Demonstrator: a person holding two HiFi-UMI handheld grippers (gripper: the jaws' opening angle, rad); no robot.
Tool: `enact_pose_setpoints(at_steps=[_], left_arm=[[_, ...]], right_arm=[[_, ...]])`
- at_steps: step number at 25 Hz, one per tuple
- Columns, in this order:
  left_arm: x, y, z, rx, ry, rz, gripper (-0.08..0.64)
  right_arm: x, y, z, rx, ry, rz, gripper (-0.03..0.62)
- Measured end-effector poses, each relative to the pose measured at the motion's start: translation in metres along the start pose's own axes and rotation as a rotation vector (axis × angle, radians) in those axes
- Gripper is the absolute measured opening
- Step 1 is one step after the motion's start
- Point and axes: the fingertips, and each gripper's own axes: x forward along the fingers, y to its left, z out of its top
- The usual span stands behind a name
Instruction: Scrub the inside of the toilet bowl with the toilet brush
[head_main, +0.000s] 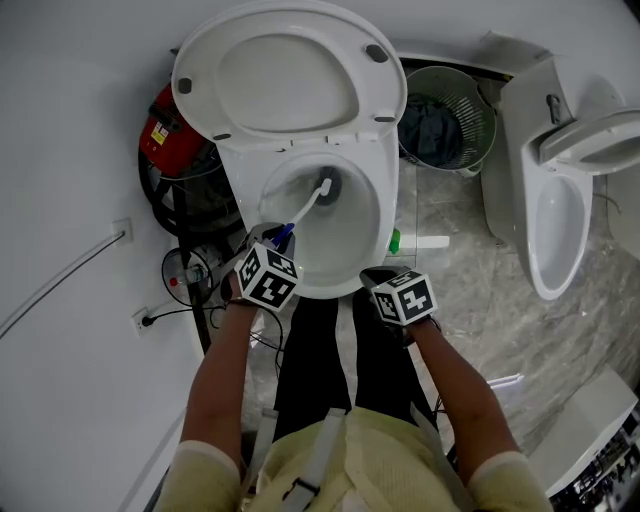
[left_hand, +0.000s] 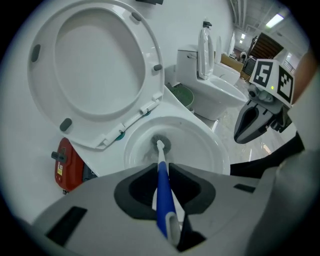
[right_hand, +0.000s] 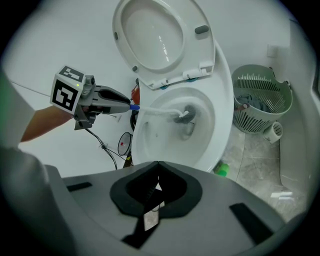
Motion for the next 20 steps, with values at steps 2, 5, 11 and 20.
enact_pose_setpoints(at_steps=[2,5,11,20], left_arm=[[0.002,-0.005,0.005,0.019,-0.002,-0.015,0.078],[0.005,-0.017,0.012,0.040,-0.006,-0.051,0.077],[0.007,-0.035,0.012,0.090,0.013,-0.077,0.077],[-0.007,-0.057,0.002,0.113,0.002,-0.122,0.077]], right_arm=[[-0.001,-0.001,0.000,0.005,-0.005,0.000,0.015],[-0.003,-0.002,-0.002,0.010,-0.010,0.001,0.015],[-0.005,-0.003,-0.004,0.007,-0.017,0.009,0.015],[-0.008,-0.002,-0.006,-0.002,-0.009,0.007,0.015]])
